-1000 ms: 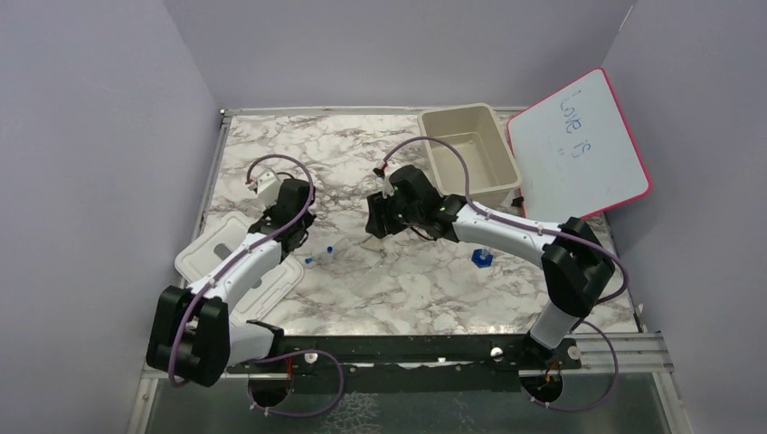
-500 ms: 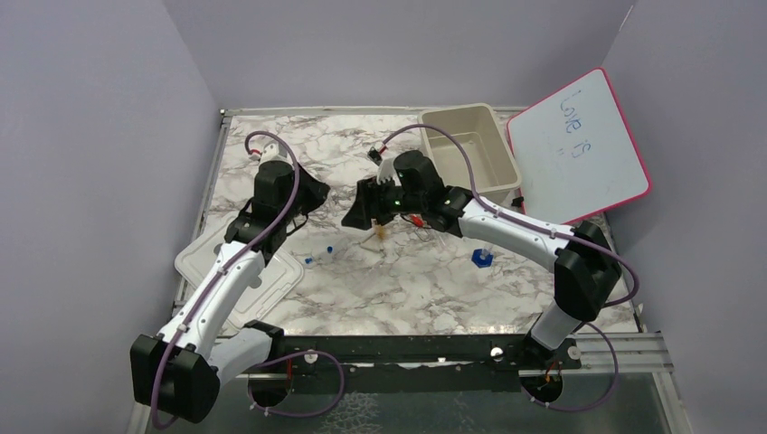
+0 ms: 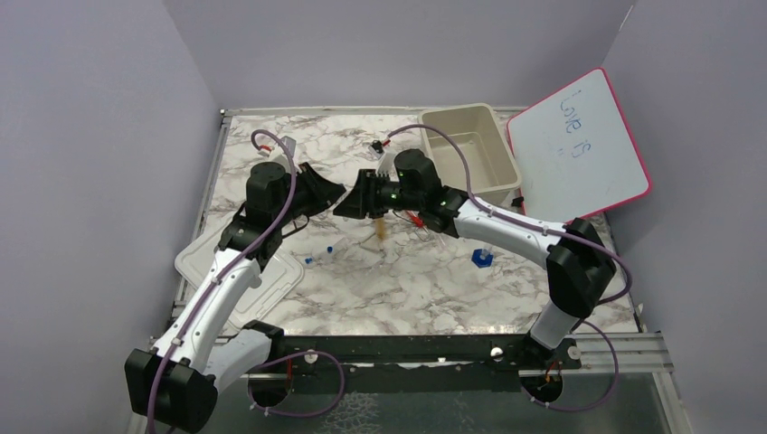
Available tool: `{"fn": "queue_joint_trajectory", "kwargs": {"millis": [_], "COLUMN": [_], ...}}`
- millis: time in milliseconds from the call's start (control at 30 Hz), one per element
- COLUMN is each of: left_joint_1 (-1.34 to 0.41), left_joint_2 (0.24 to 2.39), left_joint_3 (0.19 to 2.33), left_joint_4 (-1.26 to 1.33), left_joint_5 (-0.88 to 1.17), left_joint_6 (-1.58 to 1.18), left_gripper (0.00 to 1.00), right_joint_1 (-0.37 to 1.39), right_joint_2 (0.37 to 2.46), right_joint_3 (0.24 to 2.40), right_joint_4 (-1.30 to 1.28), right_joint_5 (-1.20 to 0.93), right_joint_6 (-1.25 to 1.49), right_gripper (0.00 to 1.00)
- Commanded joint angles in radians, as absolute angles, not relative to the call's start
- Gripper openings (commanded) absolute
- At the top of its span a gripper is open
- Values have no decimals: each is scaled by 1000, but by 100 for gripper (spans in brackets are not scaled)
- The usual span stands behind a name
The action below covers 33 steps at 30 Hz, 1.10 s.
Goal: Organize the chemistry lab equipment
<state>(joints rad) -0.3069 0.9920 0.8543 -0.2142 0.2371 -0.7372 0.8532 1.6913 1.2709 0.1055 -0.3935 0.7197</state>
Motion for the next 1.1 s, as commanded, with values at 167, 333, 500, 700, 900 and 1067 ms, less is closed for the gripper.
{"fn": "queue_joint_trajectory", "kwargs": {"millis": [167,333,500,700,900,1067], "left_joint_1": [-300,-299,-300,-299,-300,-299], "left_joint_2": [955,971,1004,1003,988,985], "left_joint_3": [863,929,991,1001,960,931], "left_joint_4": [-222,-326,-431,-495,-520,-542], "left_joint_5": [308,342,412,375,238,127], "left_joint_6": [-744,-723,-702,-701,-682,-654], "left_gripper": [24,53,59,63,63,63], "right_joint_1": [851,851,852,851,853,853], "right_joint_2": [1659,1605,1534,1504,1518,1548], "right_joint_3": [1149,1058,971,924,916,968], "right_joint_4": [346,429,484,534,436,181], "right_joint_5": [-380,-416,-435,-404,-297,-218], "right_joint_6": [697,520,341,286,311,332], "right_gripper": [27,25,25,22,25,39]}}
